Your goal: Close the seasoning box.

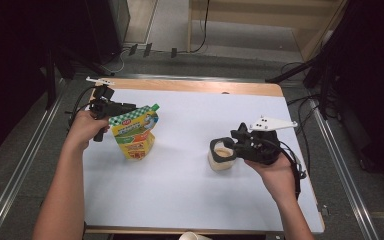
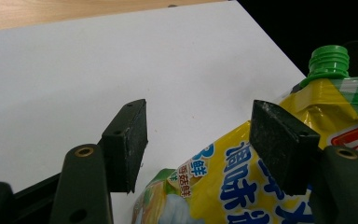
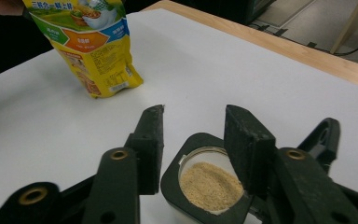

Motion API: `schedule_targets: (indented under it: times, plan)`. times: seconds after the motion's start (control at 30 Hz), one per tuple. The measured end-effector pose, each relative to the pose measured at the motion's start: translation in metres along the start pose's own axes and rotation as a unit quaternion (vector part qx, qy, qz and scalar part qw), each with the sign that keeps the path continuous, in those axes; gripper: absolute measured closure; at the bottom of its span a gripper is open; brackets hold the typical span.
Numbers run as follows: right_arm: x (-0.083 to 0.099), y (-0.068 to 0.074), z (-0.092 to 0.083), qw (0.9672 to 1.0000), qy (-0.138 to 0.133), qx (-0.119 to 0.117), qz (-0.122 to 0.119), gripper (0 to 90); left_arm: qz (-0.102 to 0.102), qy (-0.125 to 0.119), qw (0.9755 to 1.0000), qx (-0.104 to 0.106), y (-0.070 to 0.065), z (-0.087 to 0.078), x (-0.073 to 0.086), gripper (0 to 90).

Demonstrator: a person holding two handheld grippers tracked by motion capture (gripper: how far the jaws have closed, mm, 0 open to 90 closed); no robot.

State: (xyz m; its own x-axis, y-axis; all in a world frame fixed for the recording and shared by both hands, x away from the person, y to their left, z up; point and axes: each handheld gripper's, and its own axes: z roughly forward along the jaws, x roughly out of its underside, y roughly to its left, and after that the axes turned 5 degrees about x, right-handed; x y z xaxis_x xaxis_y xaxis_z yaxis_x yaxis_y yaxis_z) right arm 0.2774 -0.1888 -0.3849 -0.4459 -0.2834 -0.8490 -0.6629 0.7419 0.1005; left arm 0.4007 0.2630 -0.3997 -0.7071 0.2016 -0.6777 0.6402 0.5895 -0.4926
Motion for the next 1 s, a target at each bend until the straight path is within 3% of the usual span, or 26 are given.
schedule_targets:
  times: [0.43, 0.63, 1.0]
  plan:
    - [-0.002, -0.016, -0.017, 0.9999, 0.007, 0.011, 0.007, 79.8, 0.003, -0.001, 1.0, 0.0, -0.001, 0.0, 0.0, 38.0]
    - [-0.001, -0.029, -0.027, 0.9995, 0.005, 0.022, 0.022, 90.0, 0.001, 0.0, 1.0, -0.001, -0.001, 0.001, 0.0, 38.0]
    - [0.006, -0.049, -0.036, 0.9977, 0.002, 0.048, 0.048, 90.0, 0.001, -0.002, 1.0, -0.001, -0.001, 0.0, 0.0, 38.0]
